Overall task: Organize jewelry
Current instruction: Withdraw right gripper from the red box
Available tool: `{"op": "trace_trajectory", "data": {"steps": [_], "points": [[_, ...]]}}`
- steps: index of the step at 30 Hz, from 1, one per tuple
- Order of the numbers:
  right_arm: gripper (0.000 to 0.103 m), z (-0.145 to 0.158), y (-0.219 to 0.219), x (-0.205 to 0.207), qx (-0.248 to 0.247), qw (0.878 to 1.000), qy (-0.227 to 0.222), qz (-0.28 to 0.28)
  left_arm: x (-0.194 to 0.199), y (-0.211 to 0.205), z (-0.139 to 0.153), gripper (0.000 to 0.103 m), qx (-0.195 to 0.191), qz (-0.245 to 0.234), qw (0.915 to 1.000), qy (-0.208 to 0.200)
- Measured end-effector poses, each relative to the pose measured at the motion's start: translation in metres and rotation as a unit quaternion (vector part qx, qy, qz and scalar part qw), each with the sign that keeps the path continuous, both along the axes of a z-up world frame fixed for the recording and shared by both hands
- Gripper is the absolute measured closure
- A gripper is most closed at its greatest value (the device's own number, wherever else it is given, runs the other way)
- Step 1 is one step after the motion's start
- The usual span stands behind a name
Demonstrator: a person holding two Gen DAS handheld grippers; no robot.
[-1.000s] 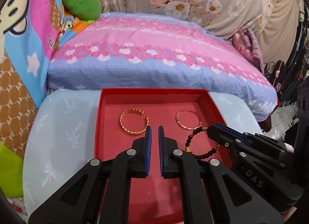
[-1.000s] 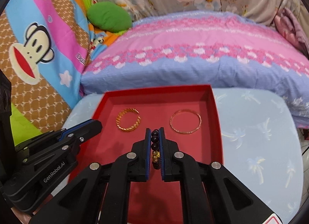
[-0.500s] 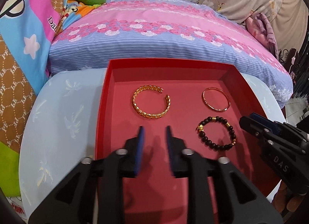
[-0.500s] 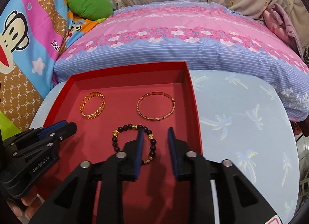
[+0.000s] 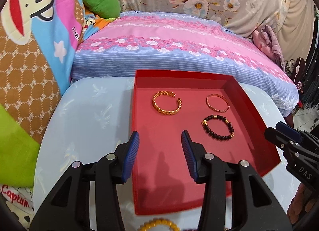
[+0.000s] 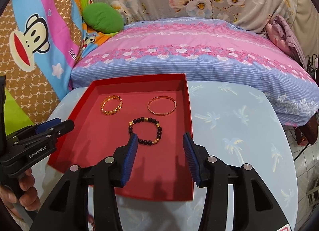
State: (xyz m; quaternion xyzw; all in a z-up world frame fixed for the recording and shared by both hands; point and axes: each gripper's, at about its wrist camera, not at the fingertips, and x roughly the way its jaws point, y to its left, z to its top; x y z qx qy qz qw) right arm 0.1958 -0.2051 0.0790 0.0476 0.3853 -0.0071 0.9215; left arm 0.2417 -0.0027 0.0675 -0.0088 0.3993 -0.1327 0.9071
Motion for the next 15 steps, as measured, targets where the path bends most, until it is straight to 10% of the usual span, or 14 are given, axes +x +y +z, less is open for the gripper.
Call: {"op": "trace_trajectory", "data": {"steps": [15], "points": [[0.055, 0.003, 0.016, -0.074, -0.017, 1.0, -0.01, 0.001, -0.084, 0.037, -0.023, 0.061, 0.017, 0.014, 0.9994, 0.027]]}}
